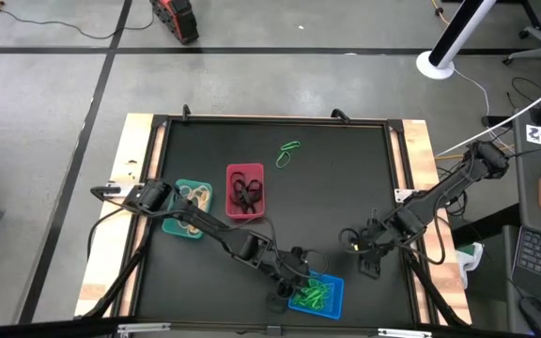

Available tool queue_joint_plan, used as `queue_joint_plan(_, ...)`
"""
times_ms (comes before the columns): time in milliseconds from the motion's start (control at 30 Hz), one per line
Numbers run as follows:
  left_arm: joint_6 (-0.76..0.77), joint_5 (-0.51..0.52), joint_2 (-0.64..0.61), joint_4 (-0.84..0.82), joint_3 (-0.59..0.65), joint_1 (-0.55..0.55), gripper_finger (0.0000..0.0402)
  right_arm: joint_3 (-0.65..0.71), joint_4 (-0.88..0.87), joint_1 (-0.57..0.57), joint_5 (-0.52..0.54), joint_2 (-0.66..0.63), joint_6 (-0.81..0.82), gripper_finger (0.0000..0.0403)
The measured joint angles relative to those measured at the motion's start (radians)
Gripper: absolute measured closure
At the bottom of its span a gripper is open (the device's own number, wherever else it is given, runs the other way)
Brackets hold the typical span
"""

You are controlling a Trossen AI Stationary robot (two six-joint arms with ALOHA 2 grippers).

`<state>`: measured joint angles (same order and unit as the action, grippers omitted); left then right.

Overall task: Sort rubber bands into baskets
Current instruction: Put the green rubber band into the blue bin

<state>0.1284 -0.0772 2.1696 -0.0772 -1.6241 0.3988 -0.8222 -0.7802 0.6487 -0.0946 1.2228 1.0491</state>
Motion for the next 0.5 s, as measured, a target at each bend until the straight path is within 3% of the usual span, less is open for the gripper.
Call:
queue_joint_plan(200,0.001,0.0,0.0,0.0,0.0,0.0,0.0255,0.058,0.039,0.0,-0.046,0.0,0.001,0.0221)
queue_joint_plan(500,-0.003,0.0,-0.001,-0.009,0.0,0.0,0.0254,0.076,0.045,0.099,0.0,0.056,0.005,0.0221)
